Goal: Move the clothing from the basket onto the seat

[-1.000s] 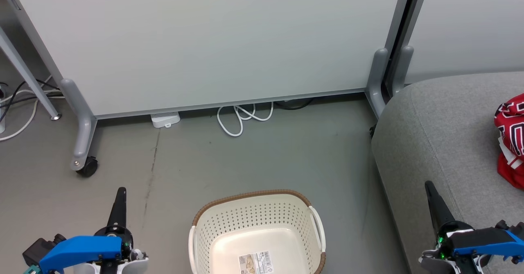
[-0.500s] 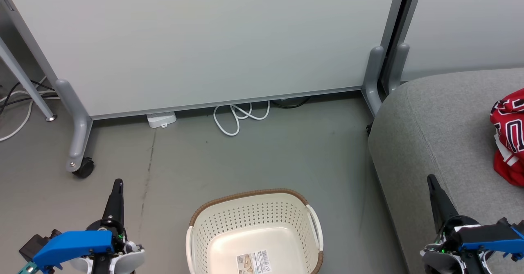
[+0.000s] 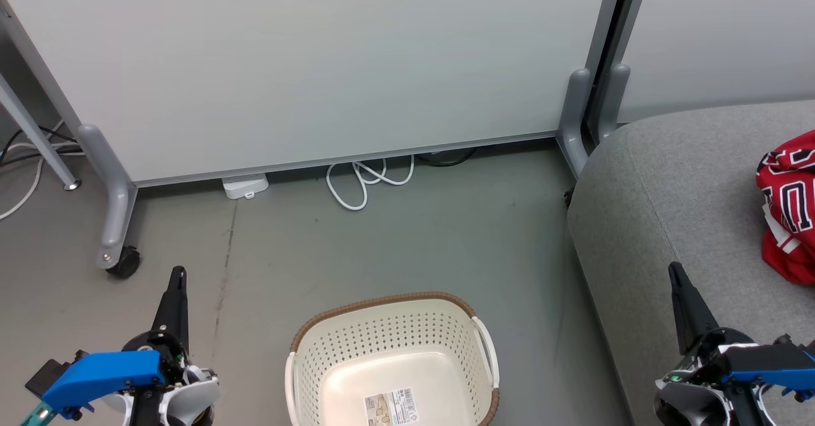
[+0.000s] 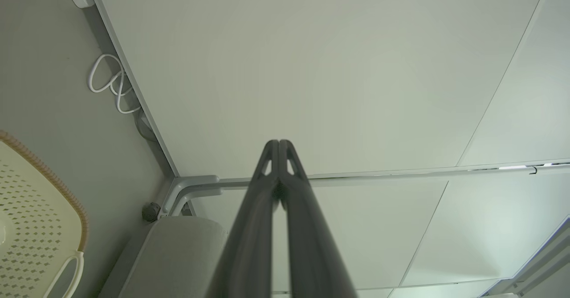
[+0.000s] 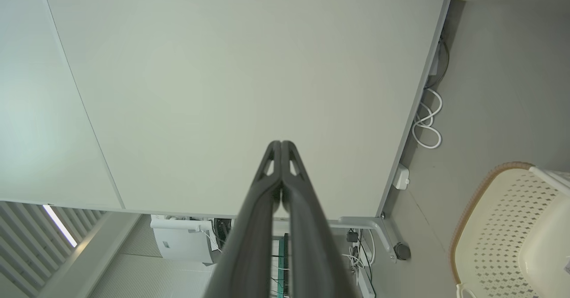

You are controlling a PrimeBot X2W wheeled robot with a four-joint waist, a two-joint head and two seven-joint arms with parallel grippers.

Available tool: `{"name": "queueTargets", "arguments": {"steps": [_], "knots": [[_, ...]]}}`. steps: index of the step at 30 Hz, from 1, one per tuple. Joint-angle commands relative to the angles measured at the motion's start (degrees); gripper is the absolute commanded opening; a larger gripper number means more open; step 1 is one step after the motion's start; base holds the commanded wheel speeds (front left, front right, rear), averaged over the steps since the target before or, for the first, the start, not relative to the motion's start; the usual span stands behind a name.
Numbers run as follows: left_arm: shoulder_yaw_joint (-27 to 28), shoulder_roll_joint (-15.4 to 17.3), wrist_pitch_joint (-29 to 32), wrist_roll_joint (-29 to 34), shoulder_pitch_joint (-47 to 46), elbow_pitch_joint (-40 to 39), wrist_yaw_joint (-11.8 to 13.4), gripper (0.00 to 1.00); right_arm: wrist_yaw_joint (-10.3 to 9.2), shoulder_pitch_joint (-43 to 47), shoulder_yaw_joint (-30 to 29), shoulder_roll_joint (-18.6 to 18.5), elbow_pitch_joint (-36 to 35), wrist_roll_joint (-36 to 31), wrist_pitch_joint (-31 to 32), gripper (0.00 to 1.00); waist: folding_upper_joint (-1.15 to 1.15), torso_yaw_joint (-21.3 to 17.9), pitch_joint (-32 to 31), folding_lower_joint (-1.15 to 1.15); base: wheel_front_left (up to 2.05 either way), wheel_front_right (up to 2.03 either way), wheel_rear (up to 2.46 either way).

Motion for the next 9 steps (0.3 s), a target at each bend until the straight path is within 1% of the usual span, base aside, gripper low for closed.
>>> {"name": "queueTargets", "arguments": {"steps": [1,9], "knots": [[0.3,-0.06,0.45,-1.19,-0.79,-0.46,-0.18,0.0,0.02,-0.78,-0.19,-0.34,-0.42,1.29,0.29,0.0,0.0,-0.1,0.03,0.0,0.0,0.0,0.0],[0.43,-0.06,0.71,-1.82,-0.82,-0.6,-0.18,0.0,0.02,-0.84,-0.22,-0.35,-0.5,1.99,0.4,0.0,0.0,-0.23,0.08,0.0,0.0,0.0,0.0]]}}
